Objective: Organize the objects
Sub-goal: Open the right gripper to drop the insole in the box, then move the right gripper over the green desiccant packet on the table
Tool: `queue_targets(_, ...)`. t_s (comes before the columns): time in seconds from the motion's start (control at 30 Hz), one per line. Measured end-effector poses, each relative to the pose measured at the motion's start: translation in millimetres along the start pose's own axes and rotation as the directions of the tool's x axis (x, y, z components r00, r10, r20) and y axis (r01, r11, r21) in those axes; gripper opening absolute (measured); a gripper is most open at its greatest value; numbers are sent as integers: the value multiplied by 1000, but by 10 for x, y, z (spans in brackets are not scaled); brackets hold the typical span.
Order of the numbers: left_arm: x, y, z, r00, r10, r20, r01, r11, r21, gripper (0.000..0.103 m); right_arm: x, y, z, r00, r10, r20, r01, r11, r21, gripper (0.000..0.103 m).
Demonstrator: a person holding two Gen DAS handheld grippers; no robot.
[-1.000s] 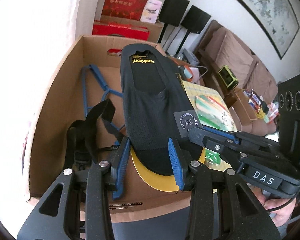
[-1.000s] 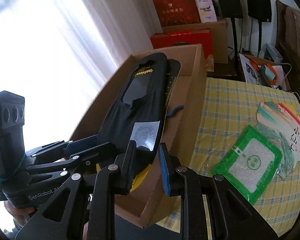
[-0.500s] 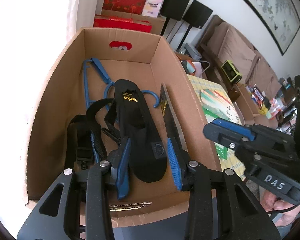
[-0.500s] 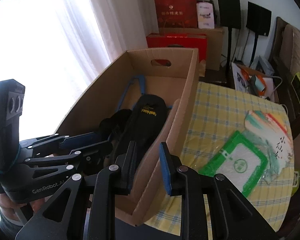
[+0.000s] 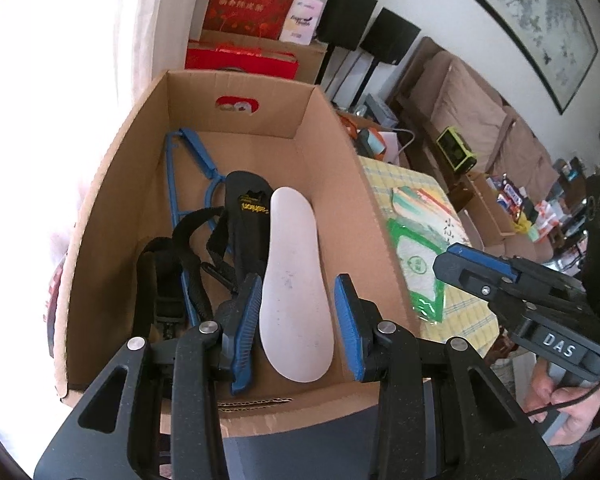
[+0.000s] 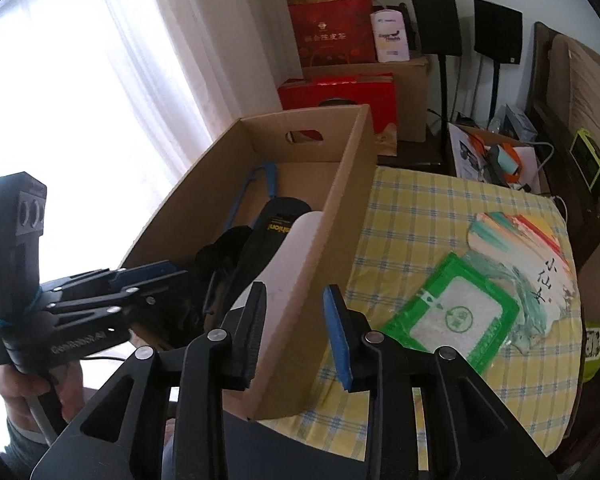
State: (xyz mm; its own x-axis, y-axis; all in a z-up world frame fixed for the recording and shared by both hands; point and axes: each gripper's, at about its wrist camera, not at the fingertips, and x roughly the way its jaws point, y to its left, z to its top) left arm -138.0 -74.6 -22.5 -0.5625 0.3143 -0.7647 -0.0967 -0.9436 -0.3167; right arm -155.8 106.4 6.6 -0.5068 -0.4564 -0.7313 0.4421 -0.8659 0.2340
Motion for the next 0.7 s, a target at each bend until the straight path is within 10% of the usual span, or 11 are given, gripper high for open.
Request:
queue_targets(0.5,-37,-536,-20,997,-77,6,76,996,43,81,-464,-689,-151,988,-139,67,132,986,104,77)
queue_targets(0.7,44,-839,-37,996,-92,-15,93,993,75,84,-586,-1009,-240,983,-175,56,164,974,155,83)
